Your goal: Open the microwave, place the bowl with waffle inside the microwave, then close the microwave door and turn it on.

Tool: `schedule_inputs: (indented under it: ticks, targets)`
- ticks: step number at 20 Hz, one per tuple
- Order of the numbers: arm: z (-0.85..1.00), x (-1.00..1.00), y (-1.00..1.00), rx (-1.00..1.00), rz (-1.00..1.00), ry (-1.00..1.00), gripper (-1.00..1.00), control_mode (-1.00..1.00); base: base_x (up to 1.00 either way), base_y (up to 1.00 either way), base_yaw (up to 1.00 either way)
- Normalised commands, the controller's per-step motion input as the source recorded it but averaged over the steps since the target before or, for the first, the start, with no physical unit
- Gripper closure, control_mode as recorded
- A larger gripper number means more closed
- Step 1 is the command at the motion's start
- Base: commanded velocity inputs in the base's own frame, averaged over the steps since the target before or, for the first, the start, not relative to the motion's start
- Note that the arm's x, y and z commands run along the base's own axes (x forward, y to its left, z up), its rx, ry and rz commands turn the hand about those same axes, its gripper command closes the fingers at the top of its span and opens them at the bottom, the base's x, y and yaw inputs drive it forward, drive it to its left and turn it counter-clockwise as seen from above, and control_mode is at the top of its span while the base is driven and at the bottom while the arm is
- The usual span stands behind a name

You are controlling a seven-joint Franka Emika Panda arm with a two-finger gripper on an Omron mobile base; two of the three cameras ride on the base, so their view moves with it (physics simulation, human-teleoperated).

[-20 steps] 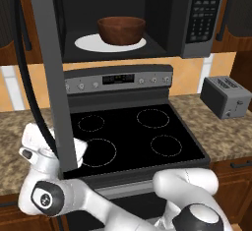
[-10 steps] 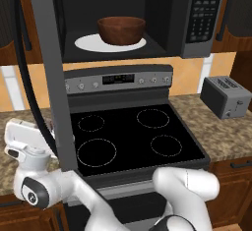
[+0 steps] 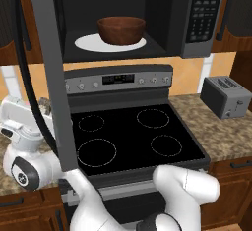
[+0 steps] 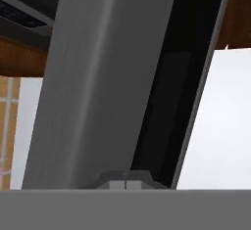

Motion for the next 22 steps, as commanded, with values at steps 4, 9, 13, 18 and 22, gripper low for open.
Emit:
schedule_inputs:
  ticks: [4,9,13,18,22]
  targets:
    - [0.65,-0.17,-0.48,0.25,0.00,0.00,1.00,-1.00,0.00,0.00,0.00]
    - [0.64,-0.20,-0.84,0.25,0.00,0.02,1.00,-1.00,0.00,0.00,0.00]
    - [0.55,-0.12,-1.00,0.29,0.00,0.25,1.00,-1.00,0.00,0.00,0.00]
    - [0.48,0.00,-1.00,0.28,0.01,0.41,1.00,-1.00,0.00,0.00,0.00]
    - [0.38,0.00,-1.00,0.28,0.05,0.46,1.00,-1.00,0.00,0.00,0.00]
